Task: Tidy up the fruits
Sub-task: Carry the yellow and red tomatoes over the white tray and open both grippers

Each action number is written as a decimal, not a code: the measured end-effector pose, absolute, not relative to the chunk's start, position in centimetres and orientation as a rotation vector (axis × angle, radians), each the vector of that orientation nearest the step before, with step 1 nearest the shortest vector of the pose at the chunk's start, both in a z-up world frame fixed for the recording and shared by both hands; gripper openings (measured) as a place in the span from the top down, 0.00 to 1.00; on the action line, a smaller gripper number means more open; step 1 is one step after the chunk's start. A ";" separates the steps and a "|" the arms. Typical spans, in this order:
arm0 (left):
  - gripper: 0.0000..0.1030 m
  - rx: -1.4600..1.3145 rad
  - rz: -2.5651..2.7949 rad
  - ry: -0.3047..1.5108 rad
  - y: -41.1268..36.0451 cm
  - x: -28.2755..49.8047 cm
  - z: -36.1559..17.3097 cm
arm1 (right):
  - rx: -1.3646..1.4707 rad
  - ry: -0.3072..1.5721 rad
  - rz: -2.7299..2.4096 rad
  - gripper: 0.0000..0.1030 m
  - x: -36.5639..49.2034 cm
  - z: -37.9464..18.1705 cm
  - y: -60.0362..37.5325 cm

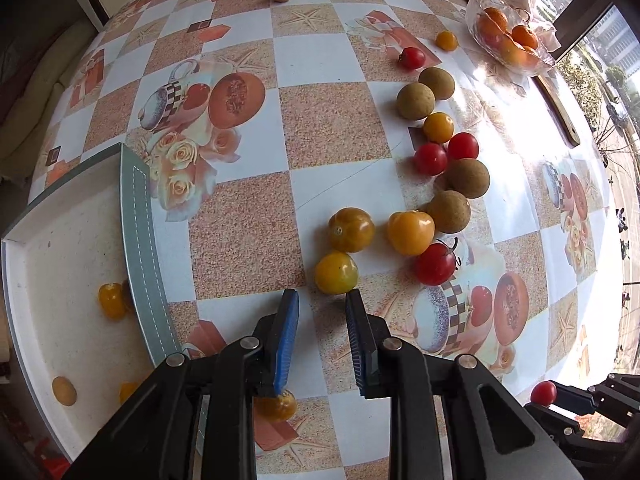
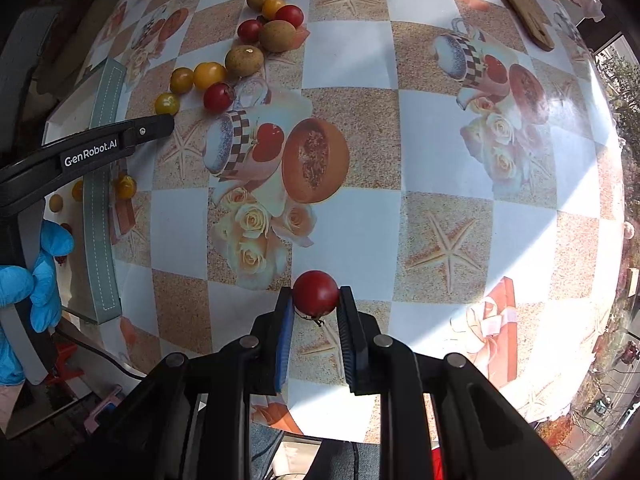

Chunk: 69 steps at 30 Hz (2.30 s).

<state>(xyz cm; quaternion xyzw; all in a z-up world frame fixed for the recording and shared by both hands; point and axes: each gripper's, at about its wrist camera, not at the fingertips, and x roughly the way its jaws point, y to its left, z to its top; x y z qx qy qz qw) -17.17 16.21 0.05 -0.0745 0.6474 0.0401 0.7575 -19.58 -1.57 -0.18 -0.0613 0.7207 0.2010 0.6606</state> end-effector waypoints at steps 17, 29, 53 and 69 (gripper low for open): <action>0.67 -0.106 0.089 1.388 15.3 -14.6 0.1 | -0.097 1.644 0.433 0.77 -19.7 -1.0 -2.8; 0.79 -0.232 0.031 1.338 16.0 -15.9 3.3 | -0.056 1.618 0.429 0.77 -17.4 0.7 -3.2; 0.79 -0.400 0.340 1.242 26.2 -30.2 7.5 | -0.253 1.531 0.690 0.77 -18.6 4.5 9.3; 0.79 -0.484 0.475 1.318 28.4 -36.6 2.9 | -0.396 1.511 0.884 0.77 -20.3 3.3 22.0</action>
